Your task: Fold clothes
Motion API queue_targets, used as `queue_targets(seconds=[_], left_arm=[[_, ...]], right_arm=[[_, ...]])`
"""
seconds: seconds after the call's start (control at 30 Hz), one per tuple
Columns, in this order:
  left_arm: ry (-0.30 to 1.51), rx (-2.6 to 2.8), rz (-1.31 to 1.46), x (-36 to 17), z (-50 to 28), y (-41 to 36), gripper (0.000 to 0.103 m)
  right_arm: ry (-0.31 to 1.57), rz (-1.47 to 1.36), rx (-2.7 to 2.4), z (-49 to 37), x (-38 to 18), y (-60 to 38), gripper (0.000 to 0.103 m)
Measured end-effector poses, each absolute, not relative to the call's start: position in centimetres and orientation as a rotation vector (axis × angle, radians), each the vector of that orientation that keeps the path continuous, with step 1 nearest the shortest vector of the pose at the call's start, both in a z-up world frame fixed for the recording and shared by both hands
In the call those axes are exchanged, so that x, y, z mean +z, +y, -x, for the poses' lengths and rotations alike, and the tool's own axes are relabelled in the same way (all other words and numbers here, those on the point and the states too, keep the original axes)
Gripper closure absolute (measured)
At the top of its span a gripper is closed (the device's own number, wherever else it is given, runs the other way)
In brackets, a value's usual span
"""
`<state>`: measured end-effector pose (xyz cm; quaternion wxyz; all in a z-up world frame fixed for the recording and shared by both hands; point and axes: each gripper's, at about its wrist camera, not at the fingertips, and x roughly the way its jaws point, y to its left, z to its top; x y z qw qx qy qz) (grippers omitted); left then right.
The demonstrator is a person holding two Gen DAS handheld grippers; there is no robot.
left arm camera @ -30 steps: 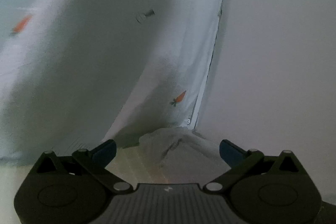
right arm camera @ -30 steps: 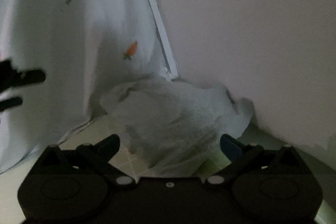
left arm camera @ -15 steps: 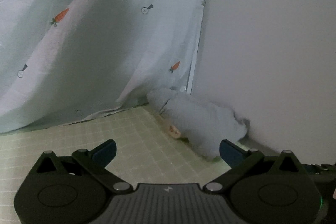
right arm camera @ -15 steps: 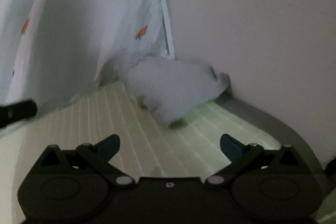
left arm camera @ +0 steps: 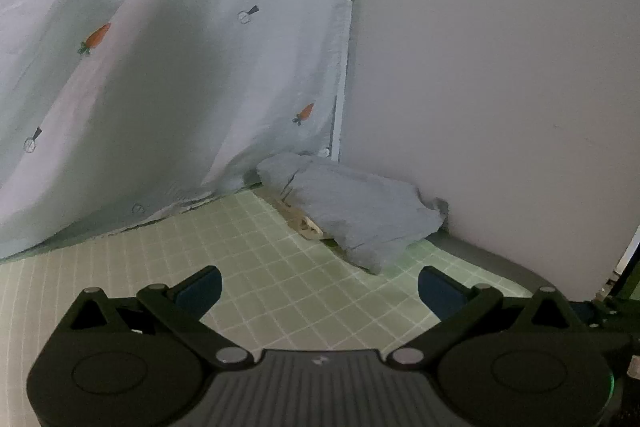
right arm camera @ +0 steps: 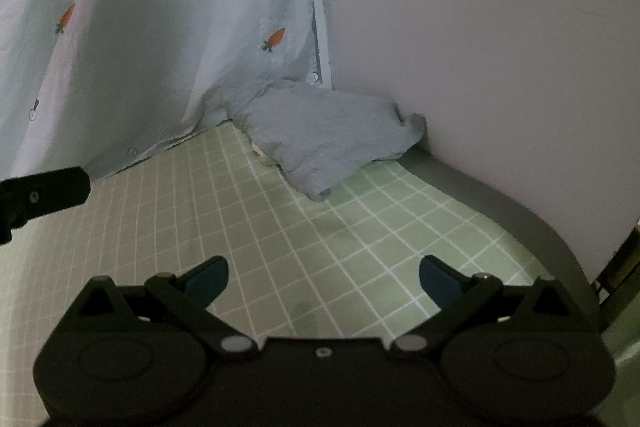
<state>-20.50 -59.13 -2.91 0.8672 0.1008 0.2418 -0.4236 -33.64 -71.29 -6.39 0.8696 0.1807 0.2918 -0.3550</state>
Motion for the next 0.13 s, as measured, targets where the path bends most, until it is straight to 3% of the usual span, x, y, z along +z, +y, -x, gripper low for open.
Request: queue_targets(seconds=[0.13], left_arm=[[0.492, -0.902, -0.230, -2.84, 20.89, -59.21, 0.000]], right_arm=[[0.603, -0.379, -0.746, 33.70, -6.31, -71.25, 0.000]])
